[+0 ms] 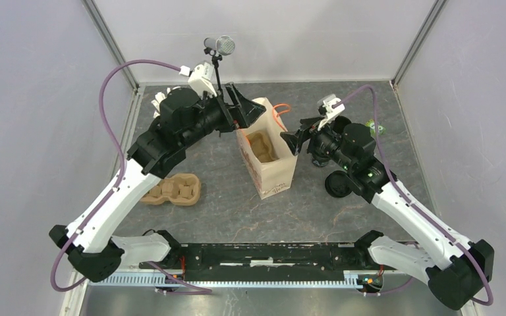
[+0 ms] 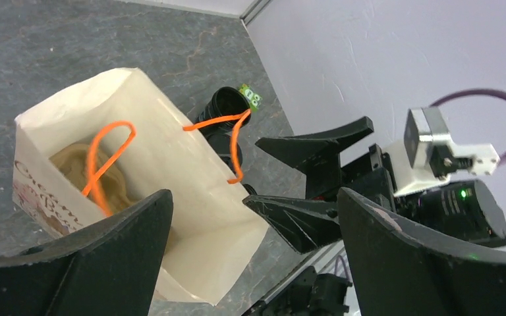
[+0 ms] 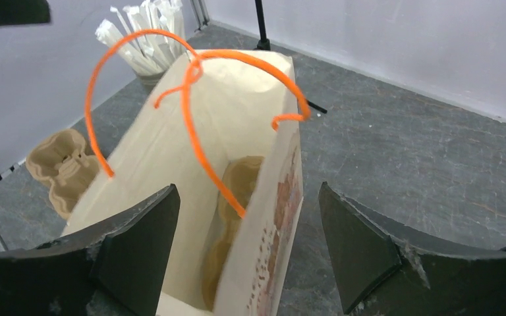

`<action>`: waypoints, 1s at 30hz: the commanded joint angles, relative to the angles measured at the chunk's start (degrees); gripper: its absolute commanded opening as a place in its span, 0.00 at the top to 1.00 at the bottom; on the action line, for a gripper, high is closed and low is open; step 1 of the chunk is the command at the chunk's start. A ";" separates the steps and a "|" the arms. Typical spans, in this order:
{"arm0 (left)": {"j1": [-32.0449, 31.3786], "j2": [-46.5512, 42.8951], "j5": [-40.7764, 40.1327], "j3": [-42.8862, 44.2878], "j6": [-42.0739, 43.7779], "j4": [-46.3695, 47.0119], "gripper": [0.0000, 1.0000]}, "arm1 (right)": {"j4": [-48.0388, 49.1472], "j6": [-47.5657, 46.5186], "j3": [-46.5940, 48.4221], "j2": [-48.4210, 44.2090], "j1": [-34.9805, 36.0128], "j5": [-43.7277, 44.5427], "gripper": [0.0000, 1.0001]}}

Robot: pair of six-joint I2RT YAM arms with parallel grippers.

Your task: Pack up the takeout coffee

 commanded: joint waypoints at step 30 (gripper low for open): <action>12.12 24.78 7.75 33.50 36.84 -20.39 0.08 | -4.48 8.38 -16.43 -26.09 0.06 -4.81 0.08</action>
